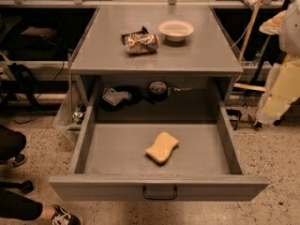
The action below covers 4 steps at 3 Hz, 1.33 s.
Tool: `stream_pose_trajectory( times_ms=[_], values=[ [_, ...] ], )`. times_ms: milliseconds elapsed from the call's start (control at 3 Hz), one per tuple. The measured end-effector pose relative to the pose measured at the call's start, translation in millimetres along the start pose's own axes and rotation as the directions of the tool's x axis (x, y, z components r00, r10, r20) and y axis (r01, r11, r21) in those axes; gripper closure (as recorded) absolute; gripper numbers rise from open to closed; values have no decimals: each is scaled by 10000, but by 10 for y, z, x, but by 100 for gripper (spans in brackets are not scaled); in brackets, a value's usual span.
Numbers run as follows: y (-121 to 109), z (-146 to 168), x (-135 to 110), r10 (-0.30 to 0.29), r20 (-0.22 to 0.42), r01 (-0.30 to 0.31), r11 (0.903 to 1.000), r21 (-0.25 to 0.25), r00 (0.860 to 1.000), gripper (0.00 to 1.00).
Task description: Pick sponge from top drawer and place on counter
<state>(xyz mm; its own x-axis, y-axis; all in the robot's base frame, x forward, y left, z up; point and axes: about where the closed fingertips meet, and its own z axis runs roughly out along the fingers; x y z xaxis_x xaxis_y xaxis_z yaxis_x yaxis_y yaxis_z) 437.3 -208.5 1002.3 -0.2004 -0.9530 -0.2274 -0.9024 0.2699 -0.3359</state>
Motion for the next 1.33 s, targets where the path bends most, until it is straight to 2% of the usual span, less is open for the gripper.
stream_pose_trajectory(
  times_ms=[333, 667, 1000, 1333],
  values=[
    [5, -1, -20, -20, 27, 20, 10000, -2, 10000, 0],
    [202, 457, -271, -400, 437, 434, 9958, -802, 9982, 0],
    [578, 1447, -758, -1015, 991, 1199, 9720, -2021, 9899, 0],
    [906, 2523, -1063, -1265, 924, 1476, 9488, -2791, 9877, 0]
  ],
)
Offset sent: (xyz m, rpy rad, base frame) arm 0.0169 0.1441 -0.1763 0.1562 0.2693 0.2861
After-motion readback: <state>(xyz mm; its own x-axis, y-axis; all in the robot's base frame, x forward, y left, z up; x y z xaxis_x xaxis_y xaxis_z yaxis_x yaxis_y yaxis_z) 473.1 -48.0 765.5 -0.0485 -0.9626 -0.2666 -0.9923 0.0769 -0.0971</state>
